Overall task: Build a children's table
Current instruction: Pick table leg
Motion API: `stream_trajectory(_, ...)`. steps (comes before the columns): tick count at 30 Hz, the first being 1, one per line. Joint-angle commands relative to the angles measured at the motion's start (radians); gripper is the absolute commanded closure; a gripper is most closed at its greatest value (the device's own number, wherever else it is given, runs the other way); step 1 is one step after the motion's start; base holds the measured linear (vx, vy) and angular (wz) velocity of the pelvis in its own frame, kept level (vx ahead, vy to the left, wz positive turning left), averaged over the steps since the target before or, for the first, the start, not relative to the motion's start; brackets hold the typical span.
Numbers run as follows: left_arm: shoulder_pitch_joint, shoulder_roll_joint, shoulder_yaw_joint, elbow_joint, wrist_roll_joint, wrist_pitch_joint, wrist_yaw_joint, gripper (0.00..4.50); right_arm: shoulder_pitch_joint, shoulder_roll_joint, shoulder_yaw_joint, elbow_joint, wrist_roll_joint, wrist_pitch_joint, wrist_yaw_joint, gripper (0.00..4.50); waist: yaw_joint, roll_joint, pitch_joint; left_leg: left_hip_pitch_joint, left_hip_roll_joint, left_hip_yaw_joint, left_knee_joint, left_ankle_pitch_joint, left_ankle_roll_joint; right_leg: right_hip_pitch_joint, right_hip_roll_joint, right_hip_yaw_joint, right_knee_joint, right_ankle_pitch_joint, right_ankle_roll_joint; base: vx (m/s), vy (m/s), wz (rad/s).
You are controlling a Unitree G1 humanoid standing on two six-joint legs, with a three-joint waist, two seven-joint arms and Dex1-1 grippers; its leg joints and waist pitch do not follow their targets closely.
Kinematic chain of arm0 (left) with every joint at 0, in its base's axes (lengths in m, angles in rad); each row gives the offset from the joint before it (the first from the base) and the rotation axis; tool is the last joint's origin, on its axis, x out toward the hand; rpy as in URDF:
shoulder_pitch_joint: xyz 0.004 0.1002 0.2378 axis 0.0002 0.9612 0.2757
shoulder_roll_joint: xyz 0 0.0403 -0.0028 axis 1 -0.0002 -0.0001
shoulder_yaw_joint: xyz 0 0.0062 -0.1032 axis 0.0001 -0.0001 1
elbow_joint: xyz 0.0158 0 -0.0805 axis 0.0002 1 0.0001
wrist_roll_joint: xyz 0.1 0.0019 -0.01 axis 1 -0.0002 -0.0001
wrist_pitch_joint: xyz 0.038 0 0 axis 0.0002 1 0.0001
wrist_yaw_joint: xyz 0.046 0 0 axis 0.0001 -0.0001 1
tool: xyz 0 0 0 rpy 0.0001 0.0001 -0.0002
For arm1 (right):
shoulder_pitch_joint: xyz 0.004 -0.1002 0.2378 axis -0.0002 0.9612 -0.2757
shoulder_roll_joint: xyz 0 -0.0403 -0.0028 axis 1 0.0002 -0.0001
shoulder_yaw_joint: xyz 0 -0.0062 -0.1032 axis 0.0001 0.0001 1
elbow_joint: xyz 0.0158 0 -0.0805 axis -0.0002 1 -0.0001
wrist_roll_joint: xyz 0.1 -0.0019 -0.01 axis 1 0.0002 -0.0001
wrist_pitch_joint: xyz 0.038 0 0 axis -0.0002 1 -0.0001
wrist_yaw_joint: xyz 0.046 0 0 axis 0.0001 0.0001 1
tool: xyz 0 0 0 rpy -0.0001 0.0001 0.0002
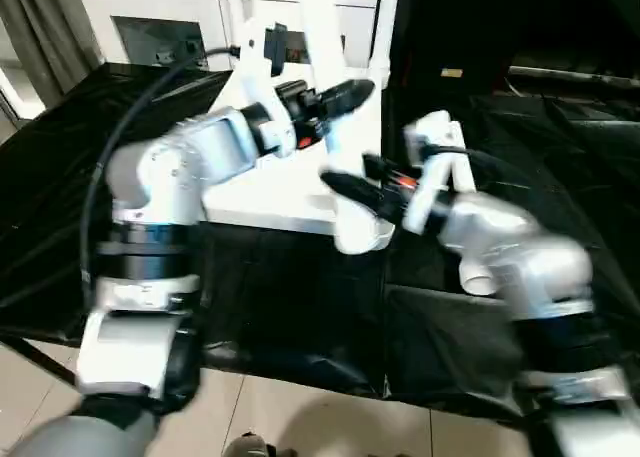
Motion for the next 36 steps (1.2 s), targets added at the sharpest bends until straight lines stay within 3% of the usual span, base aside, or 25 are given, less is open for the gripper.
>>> stream_trajectory(1,-0.006,0.016,-0.012,-0.051,-0.044,0.011,-0.080,2.65,-0.008,-0.017,0.002,-0.030,0.037,0.053,0.040,1.35,0.000,-0.012,-0.086,0.008,0.006,0.003,-0.055,-0.073,0.033,0.073,-0.061,0.042,-0.059,-0.098,-0.184,0.000,0.000,0.00)
stream_trajectory(6,-0.011,0.047,-0.024,-0.084,-0.099,0.011,-0.212,2.65,-0.008,-0.052,0.021,-0.041,0.076,0.115,0.089,1.35,0.000,-0.015,-0.083,0.007,0.005,0.005,-0.056,-0.089,0.025,0.073,-0.063,0.042,-0.063,-0.151,-0.179,0.000,0.000,0.00)
stream_trajectory(8,-0.014,0.050,-0.026,-0.078,-0.101,0.006,-0.230,2.65,-0.008,-0.051,0.029,-0.037,0.073,0.122,0.091,1.62,0.002,-0.015,-0.082,0.009,0.006,0.005,-0.056,-0.098,0.014,0.070,-0.064,0.042,-0.067,-0.190,-0.167,0.000,0.000,0.00)
stream_trajectory(16,-0.005,0.054,-0.039,-0.059,-0.082,-0.009,-0.235,2.65,-0.009,-0.042,0.040,-0.026,0.051,0.110,0.066,2.15,0.002,-0.014,-0.083,0.008,0.006,0.004,-0.057,-0.104,-0.001,0.068,-0.063,0.041,-0.070,-0.219,-0.139,0.000,0.000,0.00)
stream_trajectory(19,-0.005,0.057,-0.042,-0.042,-0.066,-0.026,-0.236,2.65,-0.011,-0.032,0.042,-0.011,0.012,0.067,0.025,2.39,0.002,-0.013,-0.085,0.008,0.006,0.003,-0.056,-0.091,-0.004,0.067,-0.062,0.041,-0.066,-0.194,-0.141,0.000,0.000,0.00)
stream_trajectory(21,-0.006,0.052,-0.046,-0.031,-0.041,-0.046,-0.206,2.65,-0.015,-0.015,0.038,0.003,-0.014,0.038,-0.014,2.42,0.001,-0.013,-0.085,0.007,0.006,0.003,-0.056,-0.091,-0.003,0.067,-0.062,0.041,-0.065,-0.184,-0.144,0.000,0.000,0.00)
stream_trajectory(23,-0.021,0.037,-0.037,0.005,-0.012,-0.048,-0.125,1.95,-0.018,0.001,0.031,0.015,-0.029,0.023,-0.052,2.49,-0.001,-0.012,-0.085,0.008,0.006,0.003,-0.056,-0.094,-0.009,0.066,-0.061,0.041,-0.064,-0.179,-0.147,0.000,0.000,0.00)
stream_trajectory(25,-0.034,0.015,-0.031,0.036,0.022,-0.049,-0.034,1.95,-0.017,0.014,0.031,0.019,-0.042,0.009,-0.080,2.51,0.001,-0.012,-0.085,0.012,0.006,0.003,-0.056,-0.098,-0.015,0.065,-0.061,0.041,-0.067,-0.185,-0.146,0.000,0.000,0.00)
stream_trajectory(29,-0.034,-0.011,-0.054,0.055,0.094,-0.068,0.086,1.55,-0.018,0.042,0.027,0.024,-0.060,-0.011,-0.135,2.54,-0.001,-0.014,-0.087,0.007,0.006,0.002,-0.056,-0.085,-0.015,0.069,-0.063,0.041,-0.063,-0.161,-0.137,0.000,0.000,0.00)
stream_trajectory(34,-0.036,-0.058,-0.005,0.075,0.099,-0.102,0.172,1.55,-0.020,0.066,0.025,0.033,-0.072,-0.021,-0.167,2.55,0.002,-0.016,-0.089,0.004,0.003,0.002,-0.054,-0.072,0.000,0.072,-0.062,0.041,-0.062,-0.132,-0.149,0.000,0.000,0.00)
stream_trajectory(36,-0.038,-0.067,0.007,0.076,0.092,-0.103,0.187,1.89,-0.019,0.069,0.027,0.031,-0.074,-0.021,-0.170,2.55,0.002,-0.016,-0.088,0.004,0.003,0.002,-0.054,-0.075,0.001,0.073,-0.063,0.040,-0.062,-0.133,-0.150,0.000,0.000,0.00)
